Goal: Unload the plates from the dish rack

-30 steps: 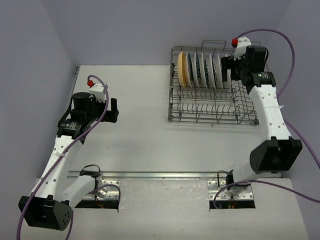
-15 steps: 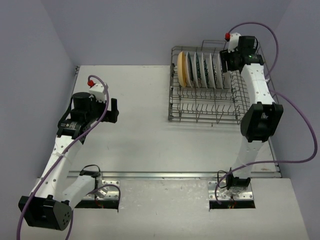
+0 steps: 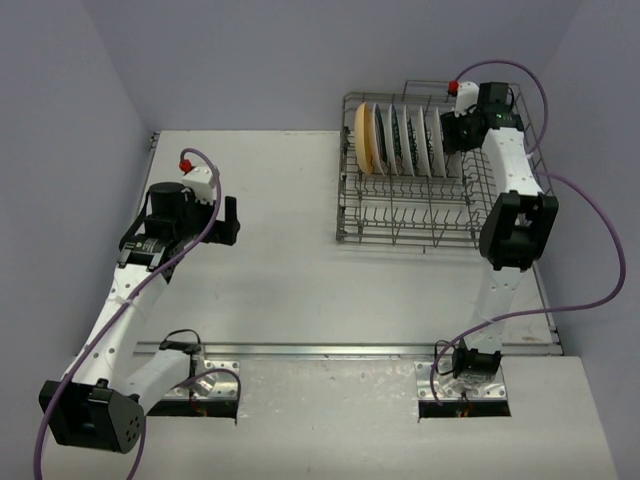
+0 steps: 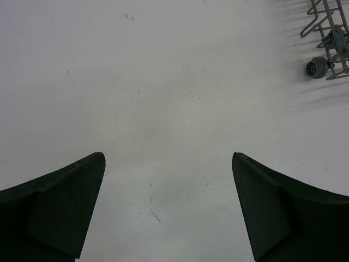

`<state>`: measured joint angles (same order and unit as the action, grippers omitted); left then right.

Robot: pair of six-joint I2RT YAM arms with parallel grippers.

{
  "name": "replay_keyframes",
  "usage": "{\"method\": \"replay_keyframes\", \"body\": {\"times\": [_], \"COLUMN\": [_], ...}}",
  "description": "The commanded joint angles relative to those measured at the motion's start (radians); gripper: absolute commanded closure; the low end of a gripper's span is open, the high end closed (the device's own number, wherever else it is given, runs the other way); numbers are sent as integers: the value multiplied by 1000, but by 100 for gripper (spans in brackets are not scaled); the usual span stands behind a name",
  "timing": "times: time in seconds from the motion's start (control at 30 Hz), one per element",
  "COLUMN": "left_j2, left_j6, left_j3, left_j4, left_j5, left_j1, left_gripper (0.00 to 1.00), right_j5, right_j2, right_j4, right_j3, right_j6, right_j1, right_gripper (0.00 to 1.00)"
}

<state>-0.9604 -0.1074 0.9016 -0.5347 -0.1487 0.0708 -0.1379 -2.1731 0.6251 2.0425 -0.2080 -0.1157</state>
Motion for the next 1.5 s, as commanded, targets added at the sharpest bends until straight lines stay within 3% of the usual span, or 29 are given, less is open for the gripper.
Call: {"method": "replay_keyframes", "body": {"times": [0.0, 0.07, 0.23, 0.4, 0.87, 1.07, 1.3, 1.47], "left_j2": [15, 13, 13, 17, 72, 72, 83, 73], "left_j6": [3, 4, 6, 8, 15, 15, 38, 54], "left_j3": [4, 3, 0, -1, -9, -7, 40, 133], "left_j4": [45, 45, 47, 48, 48, 42, 33, 4], "left_j5": [-22, -23, -24, -26, -64, -79, -102, -182], "left_j1": [3, 3, 3, 3, 1, 1, 1, 0], "left_gripper": [0, 0, 0, 0, 0, 0, 0, 0], "right_j5": [-43, -31, -31, -44, -241, -317, -404, -320], "right_j2": [-20, -29, -27, 2, 141, 149, 312, 520], "right_j4": [-28, -27, -27, -24, -25, -27, -71, -98], "right_j3": [59, 56, 35, 4, 14, 28, -42, -140], "right_j6": [-57, -70, -67, -8, 320, 346, 233, -2], "right_j1": [-2, -4, -3, -2, -82, -134, -125, 0], "right_gripper": [45, 49, 80, 100, 100, 100, 100, 100]}}
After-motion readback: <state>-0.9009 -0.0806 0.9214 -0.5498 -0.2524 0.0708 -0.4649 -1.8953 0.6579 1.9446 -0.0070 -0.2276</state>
